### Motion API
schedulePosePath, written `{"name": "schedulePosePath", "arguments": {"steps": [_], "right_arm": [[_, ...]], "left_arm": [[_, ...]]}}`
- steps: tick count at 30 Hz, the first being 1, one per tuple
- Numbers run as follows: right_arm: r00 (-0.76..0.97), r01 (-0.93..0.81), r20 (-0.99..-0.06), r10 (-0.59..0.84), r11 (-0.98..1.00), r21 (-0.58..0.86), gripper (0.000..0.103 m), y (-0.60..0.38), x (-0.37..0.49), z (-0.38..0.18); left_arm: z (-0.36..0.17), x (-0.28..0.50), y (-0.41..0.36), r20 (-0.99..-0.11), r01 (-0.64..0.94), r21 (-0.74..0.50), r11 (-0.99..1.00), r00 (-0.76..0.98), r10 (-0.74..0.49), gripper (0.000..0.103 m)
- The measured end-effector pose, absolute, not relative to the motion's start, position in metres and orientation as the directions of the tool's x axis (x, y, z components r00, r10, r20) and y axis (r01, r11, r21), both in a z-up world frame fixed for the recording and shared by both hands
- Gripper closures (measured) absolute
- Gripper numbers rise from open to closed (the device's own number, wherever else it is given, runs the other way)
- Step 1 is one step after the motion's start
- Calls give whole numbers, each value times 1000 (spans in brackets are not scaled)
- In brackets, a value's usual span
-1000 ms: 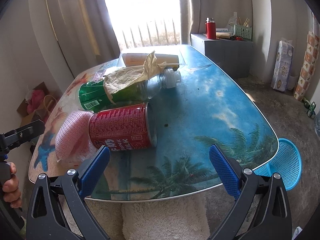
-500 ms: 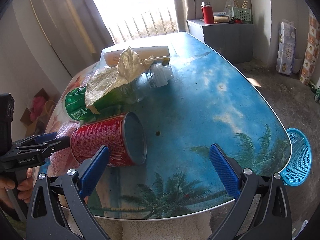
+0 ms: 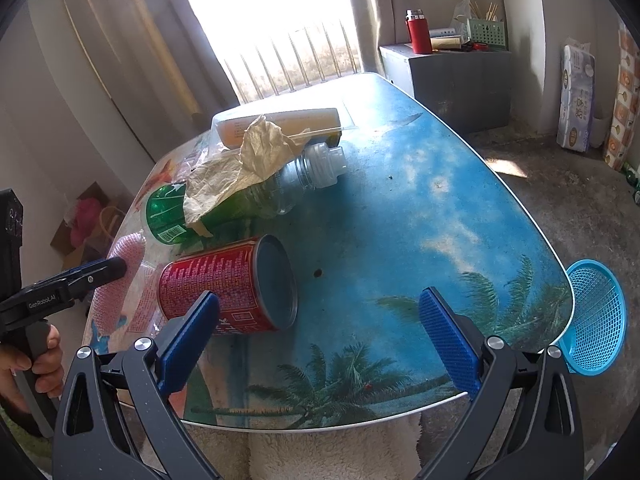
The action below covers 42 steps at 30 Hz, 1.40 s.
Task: Collect trash
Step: 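Reach the left tool toward the pink sponge and close on it, then hold the pink sponge in the left tool while the right tool reaches for the clear plastic box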
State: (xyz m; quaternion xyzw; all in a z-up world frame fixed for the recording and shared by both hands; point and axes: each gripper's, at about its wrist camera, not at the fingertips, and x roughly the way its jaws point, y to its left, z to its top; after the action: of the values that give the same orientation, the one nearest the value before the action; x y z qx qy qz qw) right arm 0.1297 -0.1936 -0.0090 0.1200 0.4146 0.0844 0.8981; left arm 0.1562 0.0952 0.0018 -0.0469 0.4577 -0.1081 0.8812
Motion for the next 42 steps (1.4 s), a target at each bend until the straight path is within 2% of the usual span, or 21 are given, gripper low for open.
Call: {"name": "schedulePosePath", "arguments": {"steps": [5, 10, 16, 22, 30, 34, 37, 42], "right_arm": [[646, -69, -714, 270, 952, 298, 6, -193, 127, -1], [650, -127, -701, 294, 951, 282, 6, -182, 123, 7], [668, -272, -677, 310, 948, 166, 7, -157, 125, 18], [673, -336, -663, 327, 934, 119, 20, -143, 134, 33], [714, -352, -595, 370, 923, 152, 28, -152, 157, 72], [739, -383, -568, 364, 919, 90, 32, -151, 183, 90], [739, -398, -587, 330, 917, 15, 39, -142, 206, 91], [742, -432, -619, 257, 890, -148, 42, -117, 229, 76]], "left_arm": [[10, 141, 110, -771, 109, -232, 967, 586, -250, 30], [2, 131, 123, -781, 47, -249, 967, 581, -229, 30], [-20, 129, 135, -811, -22, -266, 964, 546, -212, 30], [-28, 124, 134, -809, -36, -273, 961, 550, -209, 30], [-30, 124, 130, -805, -17, -256, 967, 558, -203, 30], [-31, 125, 132, -800, -18, -268, 963, 561, -212, 30], [-32, 125, 134, -798, -21, -277, 961, 561, -218, 30], [-32, 124, 136, -796, -14, -282, 959, 562, -225, 29]]}}
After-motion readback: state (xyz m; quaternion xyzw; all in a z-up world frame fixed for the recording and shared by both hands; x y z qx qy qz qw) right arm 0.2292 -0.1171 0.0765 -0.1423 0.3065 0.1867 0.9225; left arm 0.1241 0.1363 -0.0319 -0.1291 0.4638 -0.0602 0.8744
